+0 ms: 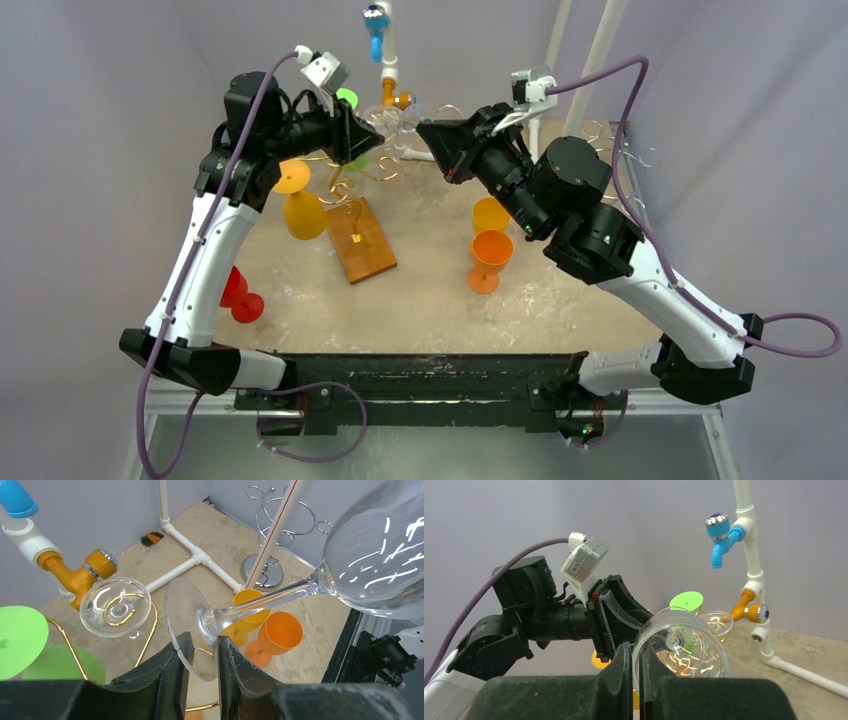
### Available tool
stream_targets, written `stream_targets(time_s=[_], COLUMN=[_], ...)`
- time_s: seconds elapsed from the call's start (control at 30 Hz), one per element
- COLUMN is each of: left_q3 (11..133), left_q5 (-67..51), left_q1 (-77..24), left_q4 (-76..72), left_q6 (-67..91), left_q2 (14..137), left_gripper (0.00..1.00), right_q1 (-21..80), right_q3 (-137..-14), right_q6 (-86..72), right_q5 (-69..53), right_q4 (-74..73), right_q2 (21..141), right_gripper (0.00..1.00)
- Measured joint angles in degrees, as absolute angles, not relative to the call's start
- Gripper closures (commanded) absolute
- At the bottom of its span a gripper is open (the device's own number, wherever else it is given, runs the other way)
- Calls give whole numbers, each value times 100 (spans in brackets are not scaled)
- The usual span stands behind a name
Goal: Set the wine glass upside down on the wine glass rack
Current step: Turn the wine glass upside down at the wine rack.
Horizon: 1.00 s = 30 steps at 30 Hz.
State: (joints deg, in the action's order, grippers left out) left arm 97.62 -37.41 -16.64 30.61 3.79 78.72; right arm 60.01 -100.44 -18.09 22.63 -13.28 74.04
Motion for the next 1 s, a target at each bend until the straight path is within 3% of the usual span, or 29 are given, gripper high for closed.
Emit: stream_targets(time_s=[0.2, 0.27, 0.57, 1.0], left_q3=[10044, 10112, 10353, 10350], left_q5=[-3629, -3579, -3105, -2971], left_q1=[-1649, -1651, -1702, -1706], left_q4=[3299, 3319, 3564, 3625], left_q6=[73, -180, -1758, -2635], left_q2=[7867, 7841, 7572, 7516], left_gripper=[100, 100, 100, 100], right_q1=[5990, 6003, 6036, 6031], right_q3=[-9640, -9450, -8805, -8921], right_q6=[-2045, -2222, -2753, -2899], right_q5=[1944, 1765, 1522, 1553], right_q4=[-987, -987, -1404, -2128], right_q2=[7181, 7059, 6600, 6650], right_gripper=[67, 61, 51, 38])
